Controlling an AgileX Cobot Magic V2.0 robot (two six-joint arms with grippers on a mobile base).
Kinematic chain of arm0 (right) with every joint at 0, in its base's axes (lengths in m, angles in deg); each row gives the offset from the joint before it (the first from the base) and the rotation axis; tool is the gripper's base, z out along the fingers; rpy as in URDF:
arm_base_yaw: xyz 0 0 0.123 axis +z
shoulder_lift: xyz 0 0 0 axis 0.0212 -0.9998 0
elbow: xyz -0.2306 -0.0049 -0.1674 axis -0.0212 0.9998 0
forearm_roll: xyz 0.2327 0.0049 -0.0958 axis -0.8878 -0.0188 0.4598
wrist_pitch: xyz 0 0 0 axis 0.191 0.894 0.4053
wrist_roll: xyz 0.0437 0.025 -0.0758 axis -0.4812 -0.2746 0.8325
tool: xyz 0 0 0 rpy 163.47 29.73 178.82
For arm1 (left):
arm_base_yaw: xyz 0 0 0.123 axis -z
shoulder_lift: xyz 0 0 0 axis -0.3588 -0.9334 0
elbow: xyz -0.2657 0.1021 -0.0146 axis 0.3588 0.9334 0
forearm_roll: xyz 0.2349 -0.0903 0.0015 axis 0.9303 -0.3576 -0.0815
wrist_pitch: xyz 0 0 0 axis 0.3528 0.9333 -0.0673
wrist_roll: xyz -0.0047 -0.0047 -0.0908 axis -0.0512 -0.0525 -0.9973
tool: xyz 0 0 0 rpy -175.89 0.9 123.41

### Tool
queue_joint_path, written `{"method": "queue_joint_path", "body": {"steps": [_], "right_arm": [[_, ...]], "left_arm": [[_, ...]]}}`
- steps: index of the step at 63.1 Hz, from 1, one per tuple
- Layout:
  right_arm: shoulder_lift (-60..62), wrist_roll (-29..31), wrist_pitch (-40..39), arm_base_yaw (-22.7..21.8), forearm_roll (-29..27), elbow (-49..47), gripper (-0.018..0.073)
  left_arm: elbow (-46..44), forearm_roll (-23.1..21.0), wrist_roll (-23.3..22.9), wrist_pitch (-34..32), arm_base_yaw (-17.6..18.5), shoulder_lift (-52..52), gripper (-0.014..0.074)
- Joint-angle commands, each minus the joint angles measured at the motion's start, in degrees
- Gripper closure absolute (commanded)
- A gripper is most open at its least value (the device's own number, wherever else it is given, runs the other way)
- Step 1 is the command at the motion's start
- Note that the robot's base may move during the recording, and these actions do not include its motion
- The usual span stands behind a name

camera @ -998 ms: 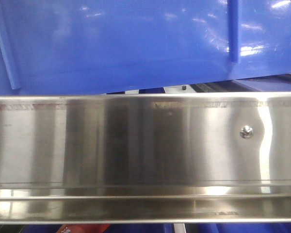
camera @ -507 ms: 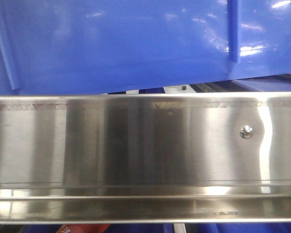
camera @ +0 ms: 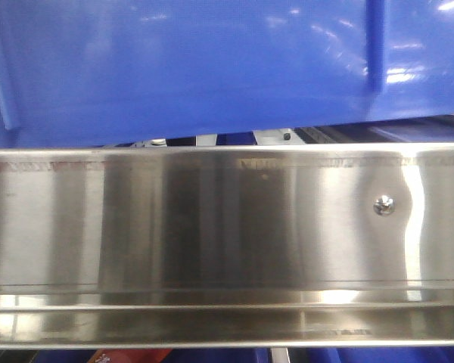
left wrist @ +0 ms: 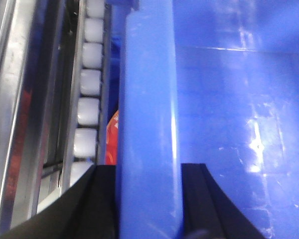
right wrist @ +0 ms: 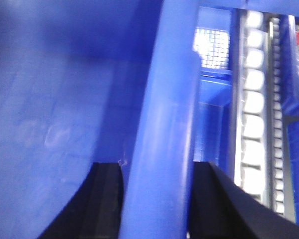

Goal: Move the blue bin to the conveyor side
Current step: 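Close both grippers on the blue bin's side walls, then lift the blue bin with both grippers and pull it off the rack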

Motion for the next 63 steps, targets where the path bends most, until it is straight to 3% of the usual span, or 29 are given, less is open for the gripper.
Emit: {"method": "queue_joint_path", "body": {"steps": [1,63], "right_arm": [[2.3,-0.7,-3.8,-0.2,3.2,-1.7,0.064],[15.3,-2.9,-3.8,0.0,3.5,-1.6,0.064]], "left_arm": [[-1.4,0.6,0.2,-1.7,0.0,2.9,0.0616],[-8.2,1.1,0.2,1.2,0.0,14.0,0.0616]]}}
